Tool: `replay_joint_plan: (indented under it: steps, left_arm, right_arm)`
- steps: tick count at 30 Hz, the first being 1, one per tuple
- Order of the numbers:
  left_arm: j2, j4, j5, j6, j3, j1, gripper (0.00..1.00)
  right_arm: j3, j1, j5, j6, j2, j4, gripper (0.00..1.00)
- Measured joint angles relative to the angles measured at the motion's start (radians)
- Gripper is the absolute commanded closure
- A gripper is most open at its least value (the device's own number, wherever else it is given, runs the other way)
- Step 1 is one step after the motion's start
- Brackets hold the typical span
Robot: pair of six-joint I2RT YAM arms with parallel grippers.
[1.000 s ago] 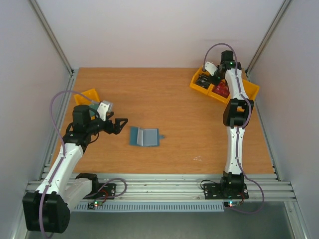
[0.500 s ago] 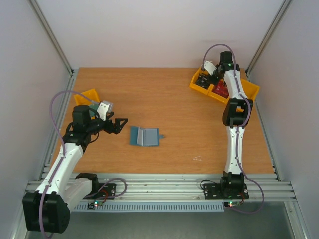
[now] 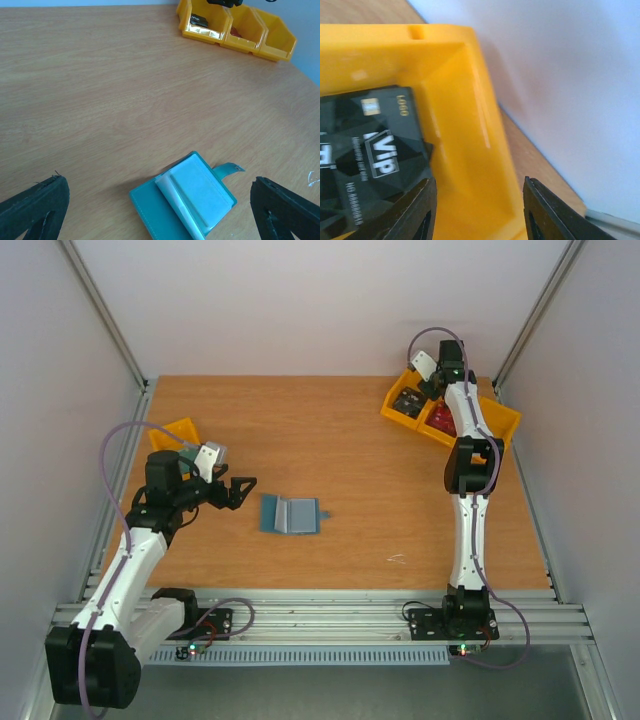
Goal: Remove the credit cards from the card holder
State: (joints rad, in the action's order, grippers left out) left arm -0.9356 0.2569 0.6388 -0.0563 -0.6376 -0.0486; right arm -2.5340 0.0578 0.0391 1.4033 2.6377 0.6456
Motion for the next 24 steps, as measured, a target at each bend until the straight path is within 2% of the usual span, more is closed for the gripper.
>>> replay_joint_plan:
  steps: [9,16,20,24]
  left_arm:
    - [0.011,-0.019,0.002,0.026,0.007,0.000,0.01]
    - [0.001,-0.060,-0.025,0.166,0.025,-0.002,0.01]
    - [-0.061,-0.060,-0.071,0.261,0.028,-0.017,0.01]
    - [-0.119,-0.046,-0.109,0.276,0.034,-0.097,0.01]
  right_arm:
    - [-0.008,-0.035,-0.126,-0.088,-0.061,-0.006,0.47]
    - [0.028,-0.243,-0.144,-0.283,-0.291,0.097,0.45]
    - [0.149,-0.393,-0.130,-0.402,-0.468,0.128,0.45]
    - [0.408,-0.532,-0.041,-0.572,-0.649,0.107,0.47]
